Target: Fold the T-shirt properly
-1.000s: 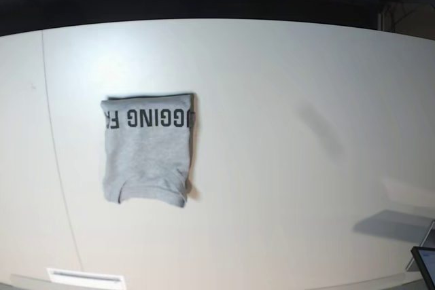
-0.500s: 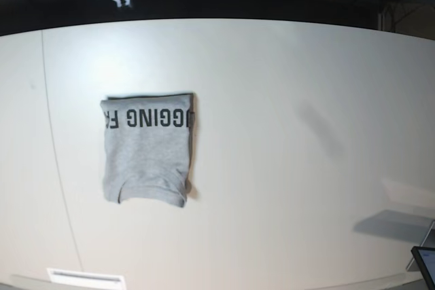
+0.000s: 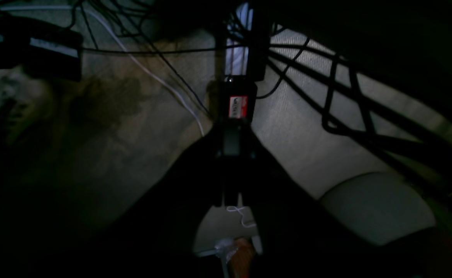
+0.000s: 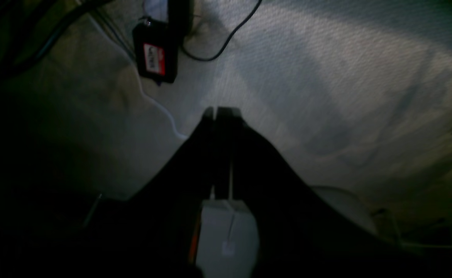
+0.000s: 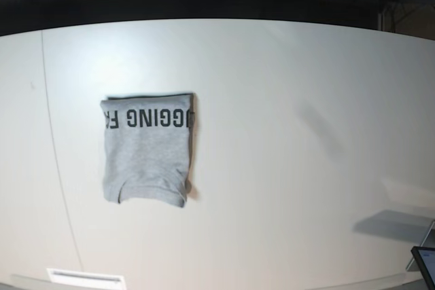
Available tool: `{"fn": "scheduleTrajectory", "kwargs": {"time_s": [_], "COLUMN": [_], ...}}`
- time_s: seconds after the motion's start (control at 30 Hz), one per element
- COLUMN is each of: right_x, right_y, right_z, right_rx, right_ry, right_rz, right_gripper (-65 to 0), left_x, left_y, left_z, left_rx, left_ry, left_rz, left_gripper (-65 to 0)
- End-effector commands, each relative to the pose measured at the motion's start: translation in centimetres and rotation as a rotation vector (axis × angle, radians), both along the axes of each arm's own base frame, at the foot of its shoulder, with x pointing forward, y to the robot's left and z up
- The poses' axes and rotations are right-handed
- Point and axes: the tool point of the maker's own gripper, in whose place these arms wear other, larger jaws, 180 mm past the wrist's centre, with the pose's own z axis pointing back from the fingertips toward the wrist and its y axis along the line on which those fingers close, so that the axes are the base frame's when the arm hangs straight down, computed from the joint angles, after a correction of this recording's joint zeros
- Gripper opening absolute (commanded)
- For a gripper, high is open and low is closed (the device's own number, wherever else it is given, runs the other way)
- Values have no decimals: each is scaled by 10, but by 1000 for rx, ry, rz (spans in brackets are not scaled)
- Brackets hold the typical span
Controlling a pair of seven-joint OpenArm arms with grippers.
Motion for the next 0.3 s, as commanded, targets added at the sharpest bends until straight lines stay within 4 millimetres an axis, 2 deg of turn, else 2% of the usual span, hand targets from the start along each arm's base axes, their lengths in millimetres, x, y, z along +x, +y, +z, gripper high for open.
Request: {"fn": "scheduleTrajectory", "kwargs": {"time_s": [0.0, 0.27], "right_x": [3, 8], "right_y": [-4, 0], "right_z": [0, -1], "right_rx": [-10, -4], "right_ry": [-10, -18], "right_rz": [-3, -5], "right_gripper": [-641, -641], "left_x": [-4, -1], "left_y": [-3, -5], "left_z": [1, 0], "left_rx": [-10, -13], "left_ry": [8, 2], "left_rz": [-6, 3], "left_gripper": [-650, -650]}}
